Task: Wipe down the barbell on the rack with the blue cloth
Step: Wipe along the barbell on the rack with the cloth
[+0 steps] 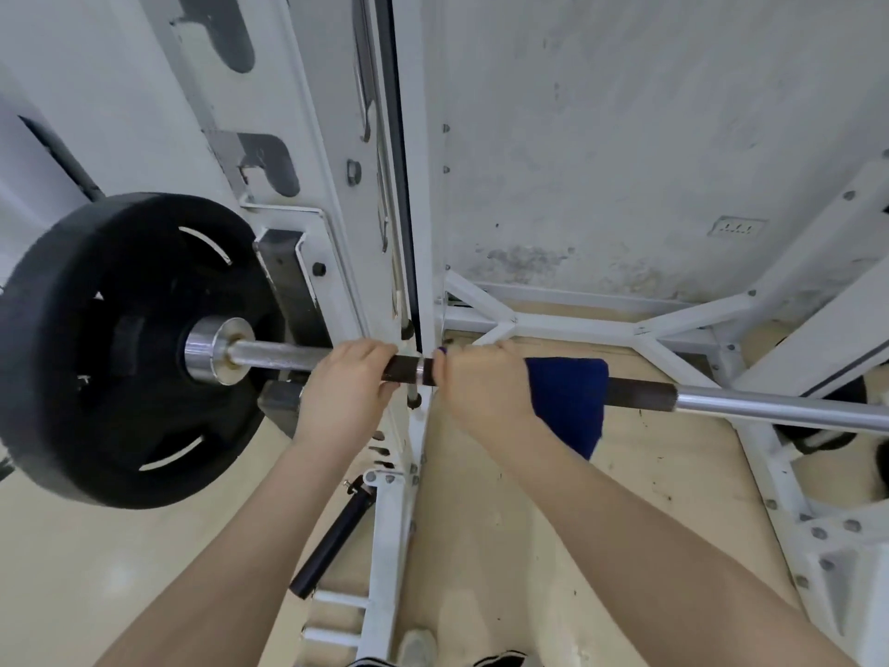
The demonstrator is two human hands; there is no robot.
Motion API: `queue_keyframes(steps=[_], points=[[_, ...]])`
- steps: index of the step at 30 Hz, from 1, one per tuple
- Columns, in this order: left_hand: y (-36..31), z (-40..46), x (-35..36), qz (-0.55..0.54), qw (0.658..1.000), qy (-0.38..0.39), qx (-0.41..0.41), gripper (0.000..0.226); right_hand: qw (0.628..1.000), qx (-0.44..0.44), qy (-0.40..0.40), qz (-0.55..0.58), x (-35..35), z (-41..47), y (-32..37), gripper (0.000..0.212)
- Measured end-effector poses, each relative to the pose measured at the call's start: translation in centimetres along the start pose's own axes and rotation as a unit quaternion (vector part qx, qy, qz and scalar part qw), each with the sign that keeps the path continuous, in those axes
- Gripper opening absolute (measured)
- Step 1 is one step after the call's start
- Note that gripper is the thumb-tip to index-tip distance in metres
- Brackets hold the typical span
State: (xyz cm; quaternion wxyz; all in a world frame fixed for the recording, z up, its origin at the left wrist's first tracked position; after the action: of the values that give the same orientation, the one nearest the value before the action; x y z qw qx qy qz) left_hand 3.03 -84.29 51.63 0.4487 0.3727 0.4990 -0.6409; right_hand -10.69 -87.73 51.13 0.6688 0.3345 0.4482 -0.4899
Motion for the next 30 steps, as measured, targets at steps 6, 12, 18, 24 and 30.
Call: queue_keyframes(steps=[6, 12, 18, 24, 30], points=[[1.7, 0.2, -0.3, -0.040, 0.999, 0.001, 0.021, 0.032, 0.996, -0.059, 0.045, 0.039, 1.1, 0.6, 4.5, 0.036], [1.7, 0.1, -0.7, -0.049, 0.998, -0.011, 0.040, 0.024, 0.985, 0.049, 0.133, -0.094, 1.0, -1.1, -2.1, 0.023], [1.5, 0.4, -0.7, -0.038, 0.999, 0.013, -0.022, 0.022, 0.998, 0.017, 0.001, -0.057, 1.5, 1.3, 5.8, 0.034], [1.4, 0.2, -1.1, -0.057, 0.998, 0.034, -0.021, 0.028, 0.997, 0.004, -0.037, -0.073, 2.5, 0.1, 1.6, 0.040], [1.2, 0.1, -1.0, -0.055, 0.998, 0.022, -0.026, 0.026, 0.984, 0.112, -0.102, -0.093, 1.1, -1.3, -3.4, 0.040]])
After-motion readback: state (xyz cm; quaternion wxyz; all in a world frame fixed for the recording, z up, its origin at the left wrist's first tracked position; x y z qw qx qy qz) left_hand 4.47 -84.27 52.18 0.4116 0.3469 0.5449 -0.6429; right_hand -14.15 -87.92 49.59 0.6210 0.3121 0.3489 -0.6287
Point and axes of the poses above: each hand's wrist, its own z-axis towards the middle knuckle, its own x-axis out of the palm, y = z × x, the point moved 3 cm from there along z, towards the middle knuckle, and after that the axes turned 2 degrees about -z, right-handed, at the moved point
